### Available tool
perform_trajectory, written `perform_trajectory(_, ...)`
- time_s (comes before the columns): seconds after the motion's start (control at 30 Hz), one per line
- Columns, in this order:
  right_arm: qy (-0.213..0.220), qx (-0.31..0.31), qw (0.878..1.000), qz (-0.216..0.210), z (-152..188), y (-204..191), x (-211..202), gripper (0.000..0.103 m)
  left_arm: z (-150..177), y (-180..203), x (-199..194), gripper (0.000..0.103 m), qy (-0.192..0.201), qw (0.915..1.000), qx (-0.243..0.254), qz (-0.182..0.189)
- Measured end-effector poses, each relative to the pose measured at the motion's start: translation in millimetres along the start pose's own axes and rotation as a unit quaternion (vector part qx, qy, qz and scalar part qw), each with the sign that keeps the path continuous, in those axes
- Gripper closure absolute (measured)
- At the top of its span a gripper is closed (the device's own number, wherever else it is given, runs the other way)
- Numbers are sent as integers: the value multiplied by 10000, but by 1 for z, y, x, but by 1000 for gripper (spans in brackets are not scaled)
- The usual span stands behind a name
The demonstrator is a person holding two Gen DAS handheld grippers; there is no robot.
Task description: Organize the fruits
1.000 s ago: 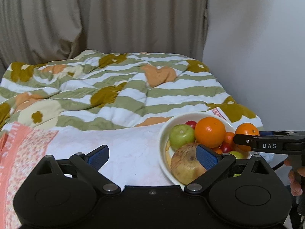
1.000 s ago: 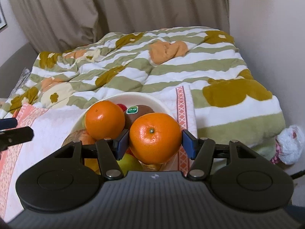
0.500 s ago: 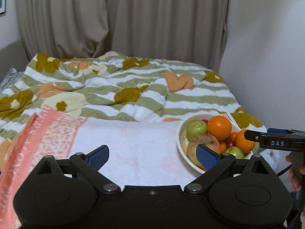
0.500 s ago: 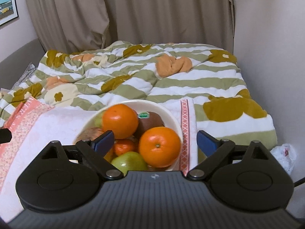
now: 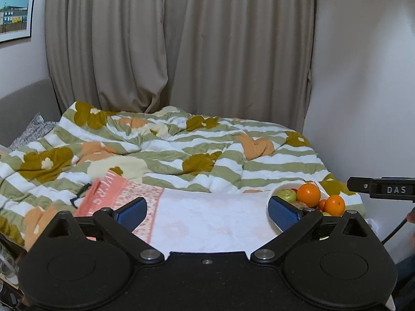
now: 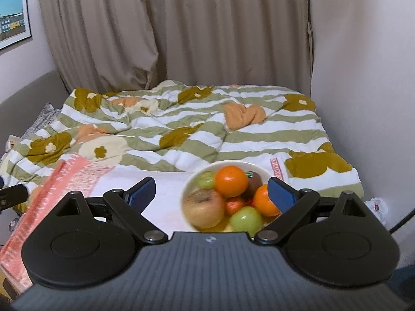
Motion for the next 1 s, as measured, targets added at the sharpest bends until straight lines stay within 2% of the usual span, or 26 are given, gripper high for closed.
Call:
perform_trajectory(0.3, -225, -177, 9993, 224, 40, -47, -57, 0, 22, -20, -34, 0, -129, 9998, 167, 56)
perform_trajectory(0.53, -526, -73, 9980, 354, 72, -53, -73, 0, 45, -23, -51, 0, -291, 9991, 295, -28)
perform_trajectory(1.0, -562, 33, 9970, 530, 84, -55, -85, 0, 53, -31, -61, 0, -309, 9992, 263, -46)
Point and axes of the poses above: each gripper's, at about its wrist camera, not at the fingertips, and x roughly the way its jaws point, y to its right, z to its underside, the point moved 4 cm from there along x, roughly the way its jaws point, and after that the axes turned 3 degrees about x, right-handed, at the moved point
